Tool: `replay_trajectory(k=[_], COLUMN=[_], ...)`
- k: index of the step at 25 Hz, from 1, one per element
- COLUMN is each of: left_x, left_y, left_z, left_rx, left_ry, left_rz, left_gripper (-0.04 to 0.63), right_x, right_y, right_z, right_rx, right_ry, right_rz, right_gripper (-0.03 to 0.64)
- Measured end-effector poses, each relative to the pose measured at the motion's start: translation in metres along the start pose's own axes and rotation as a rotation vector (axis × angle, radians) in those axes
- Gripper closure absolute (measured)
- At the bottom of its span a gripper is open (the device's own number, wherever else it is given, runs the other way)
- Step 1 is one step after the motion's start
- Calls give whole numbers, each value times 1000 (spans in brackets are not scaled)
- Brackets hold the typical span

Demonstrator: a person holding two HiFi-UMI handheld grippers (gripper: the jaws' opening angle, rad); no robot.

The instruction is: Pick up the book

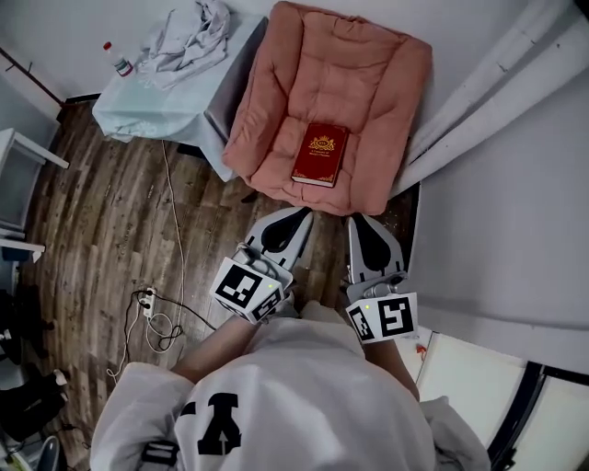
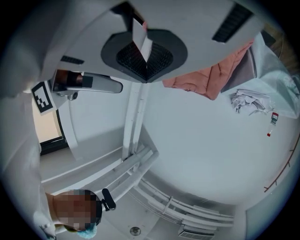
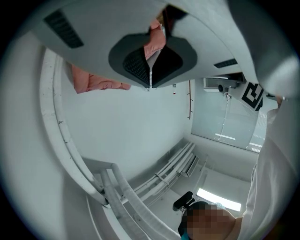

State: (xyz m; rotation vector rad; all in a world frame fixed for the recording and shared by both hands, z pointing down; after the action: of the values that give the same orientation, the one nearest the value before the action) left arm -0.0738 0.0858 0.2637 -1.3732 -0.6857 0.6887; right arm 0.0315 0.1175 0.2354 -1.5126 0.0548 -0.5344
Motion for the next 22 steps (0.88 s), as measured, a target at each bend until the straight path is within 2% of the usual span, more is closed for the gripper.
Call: replay_trajectory(k=[6,14,22], left_x=[-16,-45,-66], left_y=[-7,-12,-14], left_z=[-2,7,-17], left_rx=[-12,-12,2], left_ry=[-2,45,51], left_rz=[30,43,28], left_gripper=[594,594,594], right_x=[1,-2,21], right_y=[-1,-9,-2], right_z=[-19,-32,-53], right_rx=[-3,-9,19], right_ry=[-7,-17,-29], right_rz=[-14,-26,-15], right_gripper=[581,581,581])
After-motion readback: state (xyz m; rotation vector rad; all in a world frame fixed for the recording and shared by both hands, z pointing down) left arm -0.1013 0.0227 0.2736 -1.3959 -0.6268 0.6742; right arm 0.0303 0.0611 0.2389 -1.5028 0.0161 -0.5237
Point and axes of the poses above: the fingertips, and each gripper's own axes: z backward along the fingers, x to its right, y out of its top, the point moved 3 cm from there along z, backward along the fingers, and after that the axes turned 15 degrees about -z, right-handed, at the moved point
